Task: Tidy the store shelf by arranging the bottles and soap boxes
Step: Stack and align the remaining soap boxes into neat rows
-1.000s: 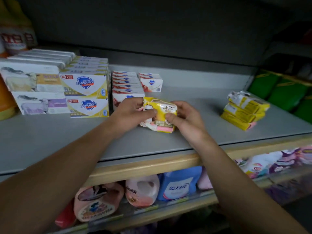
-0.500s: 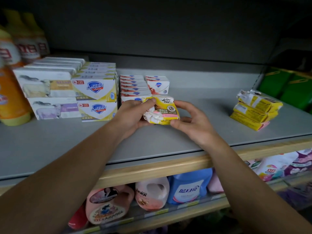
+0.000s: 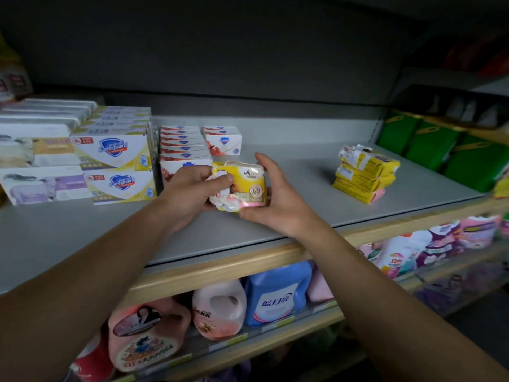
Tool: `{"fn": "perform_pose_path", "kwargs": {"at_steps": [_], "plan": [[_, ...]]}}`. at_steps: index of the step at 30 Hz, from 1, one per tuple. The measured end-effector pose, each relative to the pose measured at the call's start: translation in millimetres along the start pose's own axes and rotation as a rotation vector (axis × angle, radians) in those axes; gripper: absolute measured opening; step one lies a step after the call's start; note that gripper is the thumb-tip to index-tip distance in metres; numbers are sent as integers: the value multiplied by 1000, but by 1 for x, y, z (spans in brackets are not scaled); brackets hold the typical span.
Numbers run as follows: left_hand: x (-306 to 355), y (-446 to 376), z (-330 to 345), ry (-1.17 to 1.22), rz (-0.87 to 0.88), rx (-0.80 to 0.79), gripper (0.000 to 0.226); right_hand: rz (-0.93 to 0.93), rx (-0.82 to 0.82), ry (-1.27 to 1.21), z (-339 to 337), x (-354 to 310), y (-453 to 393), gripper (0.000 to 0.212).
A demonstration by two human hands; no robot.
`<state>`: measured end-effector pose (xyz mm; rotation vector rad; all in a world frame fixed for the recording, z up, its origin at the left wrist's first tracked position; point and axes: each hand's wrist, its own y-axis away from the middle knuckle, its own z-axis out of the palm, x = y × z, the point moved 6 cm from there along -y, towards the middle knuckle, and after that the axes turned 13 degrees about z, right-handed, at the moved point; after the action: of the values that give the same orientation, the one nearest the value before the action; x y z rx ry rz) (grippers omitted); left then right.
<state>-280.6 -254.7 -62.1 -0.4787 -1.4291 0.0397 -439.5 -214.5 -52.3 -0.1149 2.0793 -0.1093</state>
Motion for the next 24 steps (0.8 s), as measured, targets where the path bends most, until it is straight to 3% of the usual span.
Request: {"fn": "perform_pose_path", "kwargs": {"at_steps": [3,9,13,18,22,24], "plan": [[9,3,33,-34,31,-101,14,19,49,65,-24,6,15,101],[12,4,102,-60,44,-112,20,143,216,-201,-92,41,60,63],[8,1,129,-679,201,-193,33,202,434,-336,-160,75,100,56],[-5,4,174,-1078,324,-461,58,333,869,-369,-245,114,129,54],[-24,2,181,-1252,328,-571,84,419,982,-191,-277,131,109,56],[-30,1,179,-1299,325,-585,81,465,992,-16,-284,136,92,58]]}}
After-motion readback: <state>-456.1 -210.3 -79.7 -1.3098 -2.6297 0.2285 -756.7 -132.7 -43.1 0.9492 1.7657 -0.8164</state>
